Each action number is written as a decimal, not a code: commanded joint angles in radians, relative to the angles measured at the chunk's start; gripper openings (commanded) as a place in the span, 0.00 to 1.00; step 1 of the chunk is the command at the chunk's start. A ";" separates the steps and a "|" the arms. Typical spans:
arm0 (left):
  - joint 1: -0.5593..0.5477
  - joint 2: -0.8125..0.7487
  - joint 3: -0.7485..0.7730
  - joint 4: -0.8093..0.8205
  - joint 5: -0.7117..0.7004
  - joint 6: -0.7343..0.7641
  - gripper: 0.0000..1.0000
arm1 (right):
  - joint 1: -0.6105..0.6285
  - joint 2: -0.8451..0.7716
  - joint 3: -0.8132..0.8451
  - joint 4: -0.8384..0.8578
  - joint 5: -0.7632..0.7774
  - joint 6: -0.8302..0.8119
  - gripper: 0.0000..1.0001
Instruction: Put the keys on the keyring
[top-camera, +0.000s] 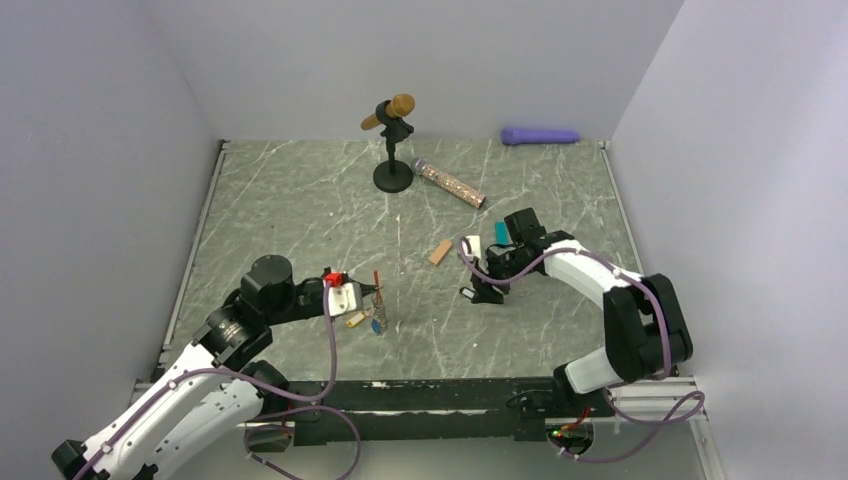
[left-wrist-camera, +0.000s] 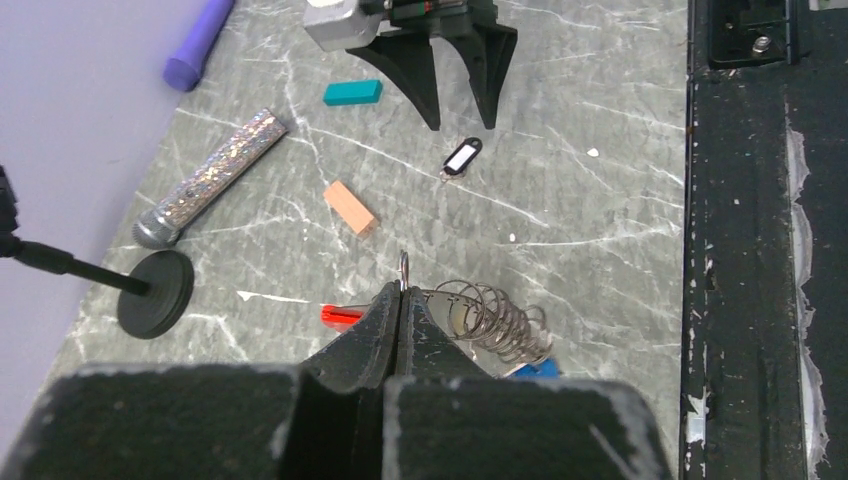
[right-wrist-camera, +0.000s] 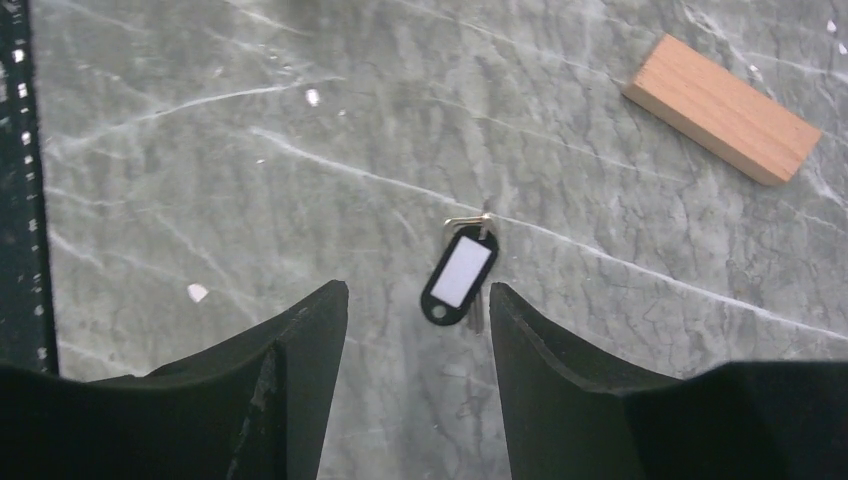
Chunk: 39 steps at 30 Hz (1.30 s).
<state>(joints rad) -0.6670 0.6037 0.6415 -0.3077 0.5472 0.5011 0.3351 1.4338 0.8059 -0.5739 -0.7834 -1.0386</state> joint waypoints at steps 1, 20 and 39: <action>0.012 -0.050 0.017 0.014 -0.037 0.029 0.00 | 0.001 0.059 0.055 0.117 -0.001 0.074 0.58; 0.095 -0.052 0.021 0.031 0.065 0.008 0.00 | 0.071 0.231 0.131 0.138 0.107 0.127 0.43; 0.117 -0.029 0.023 0.042 0.107 0.001 0.00 | 0.085 0.257 0.143 0.143 0.114 0.133 0.30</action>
<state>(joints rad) -0.5575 0.5735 0.6415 -0.3195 0.6140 0.5102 0.4168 1.6875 0.9085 -0.4595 -0.6731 -0.9154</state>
